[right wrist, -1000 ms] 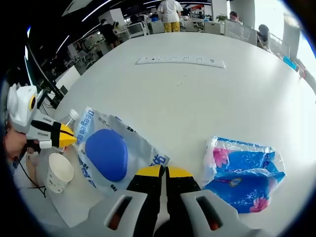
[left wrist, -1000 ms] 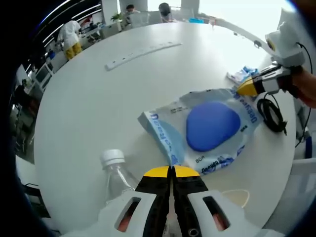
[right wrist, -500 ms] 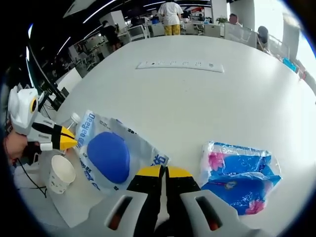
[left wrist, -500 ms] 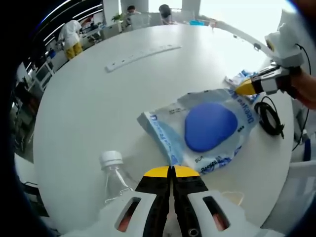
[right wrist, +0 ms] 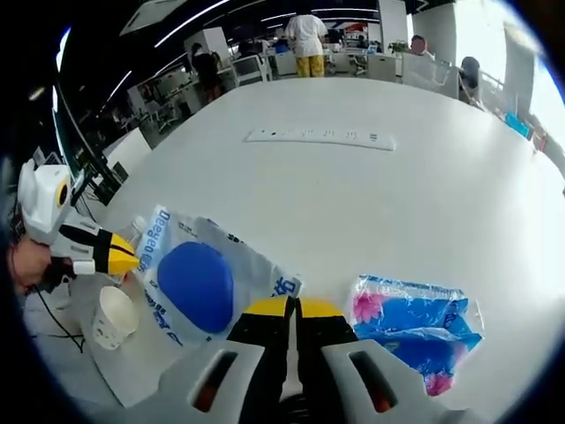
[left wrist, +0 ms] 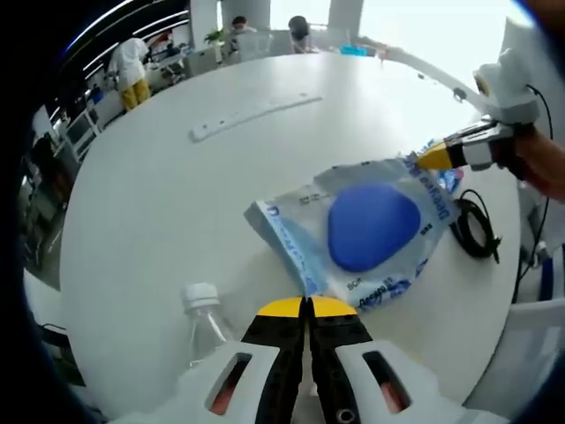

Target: Arrange the tabletop items into an orderly group along one side of the table until the central work area is clear of visible clutter.

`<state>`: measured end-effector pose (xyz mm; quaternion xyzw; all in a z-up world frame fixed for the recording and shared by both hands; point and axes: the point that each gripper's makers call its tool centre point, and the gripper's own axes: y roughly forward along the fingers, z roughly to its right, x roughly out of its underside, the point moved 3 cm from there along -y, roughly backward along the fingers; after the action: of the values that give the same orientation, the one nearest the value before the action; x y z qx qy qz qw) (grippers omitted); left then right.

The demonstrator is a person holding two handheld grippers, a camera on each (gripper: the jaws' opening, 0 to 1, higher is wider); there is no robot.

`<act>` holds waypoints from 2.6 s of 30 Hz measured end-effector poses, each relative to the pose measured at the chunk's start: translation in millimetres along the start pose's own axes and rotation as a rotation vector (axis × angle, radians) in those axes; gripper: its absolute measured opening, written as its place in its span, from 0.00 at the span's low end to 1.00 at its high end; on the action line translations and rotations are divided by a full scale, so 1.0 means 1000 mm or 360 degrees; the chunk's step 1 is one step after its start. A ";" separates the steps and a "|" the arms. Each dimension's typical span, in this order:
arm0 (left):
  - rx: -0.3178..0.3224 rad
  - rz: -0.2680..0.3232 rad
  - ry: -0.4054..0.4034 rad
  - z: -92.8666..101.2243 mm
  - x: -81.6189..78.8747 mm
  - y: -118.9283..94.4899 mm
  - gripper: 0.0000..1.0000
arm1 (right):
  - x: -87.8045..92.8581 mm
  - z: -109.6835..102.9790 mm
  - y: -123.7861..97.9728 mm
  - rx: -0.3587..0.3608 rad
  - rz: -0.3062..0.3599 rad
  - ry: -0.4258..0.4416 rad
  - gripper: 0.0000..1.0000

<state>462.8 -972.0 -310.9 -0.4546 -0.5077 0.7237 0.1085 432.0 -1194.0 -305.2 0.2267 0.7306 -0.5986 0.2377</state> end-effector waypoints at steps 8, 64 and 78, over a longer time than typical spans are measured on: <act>0.0019 0.0026 -0.0015 0.008 -0.011 0.002 0.00 | -0.010 0.011 -0.005 0.0007 0.0019 -0.0030 0.00; 0.0054 0.0012 -0.0062 0.007 -0.004 0.032 0.00 | -0.003 0.029 0.031 0.0069 -0.0181 -0.0295 0.00; 0.0055 0.0036 -0.0055 0.007 -0.006 0.033 0.02 | -0.004 0.035 0.032 0.0097 -0.0187 -0.0344 0.01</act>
<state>470.6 -994.8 -334.7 -0.4460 -0.4918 0.7412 0.0994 457.6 -1223.1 -332.6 0.1249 0.6941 -0.6544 0.2727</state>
